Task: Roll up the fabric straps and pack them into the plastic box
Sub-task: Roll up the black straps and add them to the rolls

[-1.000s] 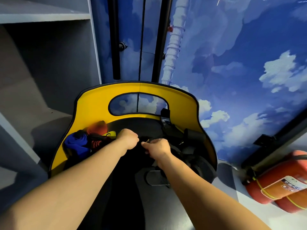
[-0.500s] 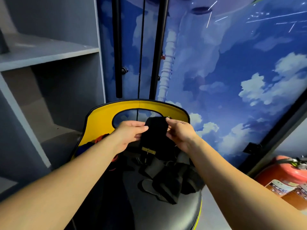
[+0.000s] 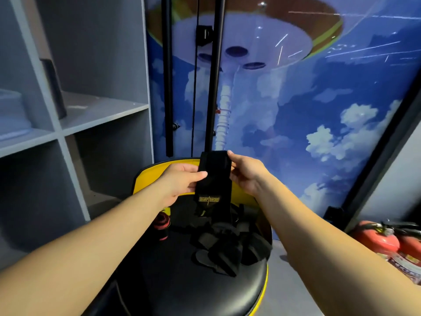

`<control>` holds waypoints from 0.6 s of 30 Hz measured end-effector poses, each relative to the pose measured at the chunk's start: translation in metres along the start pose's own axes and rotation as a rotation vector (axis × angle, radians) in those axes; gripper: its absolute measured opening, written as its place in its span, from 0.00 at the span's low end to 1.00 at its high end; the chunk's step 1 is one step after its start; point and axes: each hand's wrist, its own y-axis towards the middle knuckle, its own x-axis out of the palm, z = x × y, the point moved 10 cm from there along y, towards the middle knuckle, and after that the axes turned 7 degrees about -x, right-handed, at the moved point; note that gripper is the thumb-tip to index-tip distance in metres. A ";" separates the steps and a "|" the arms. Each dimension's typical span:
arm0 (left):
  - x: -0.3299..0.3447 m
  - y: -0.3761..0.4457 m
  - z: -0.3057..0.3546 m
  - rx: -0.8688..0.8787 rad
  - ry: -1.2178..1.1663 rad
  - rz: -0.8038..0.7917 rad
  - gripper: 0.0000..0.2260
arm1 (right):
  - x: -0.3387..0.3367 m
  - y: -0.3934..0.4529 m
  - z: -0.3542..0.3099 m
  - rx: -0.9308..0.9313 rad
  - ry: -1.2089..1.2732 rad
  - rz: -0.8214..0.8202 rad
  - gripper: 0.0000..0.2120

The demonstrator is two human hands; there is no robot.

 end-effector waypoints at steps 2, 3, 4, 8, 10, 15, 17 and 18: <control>-0.005 -0.010 0.003 0.017 0.052 0.025 0.09 | 0.003 -0.011 -0.007 -0.016 -0.023 -0.005 0.06; -0.009 -0.014 0.008 0.038 0.088 0.044 0.10 | 0.004 -0.016 -0.010 -0.031 -0.042 -0.013 0.06; -0.014 -0.019 0.016 0.069 0.129 0.076 0.11 | 0.004 -0.020 -0.013 -0.042 -0.069 -0.018 0.05; -0.026 -0.041 0.064 0.218 0.334 0.165 0.13 | 0.000 -0.045 -0.029 -0.090 -0.300 -0.037 0.06; -0.017 -0.060 0.097 0.310 0.508 0.164 0.13 | -0.003 -0.061 -0.044 -0.114 -0.498 -0.053 0.10; 0.018 -0.099 0.154 0.427 0.984 0.032 0.14 | -0.001 -0.087 -0.119 -0.407 -1.097 0.133 0.15; 0.031 -0.113 0.171 0.487 1.117 -0.006 0.15 | 0.026 -0.099 -0.130 -0.464 -0.924 -0.072 0.12; 0.034 -0.119 0.179 0.521 1.162 -0.017 0.15 | 0.043 -0.106 -0.129 -0.446 -0.828 -0.214 0.13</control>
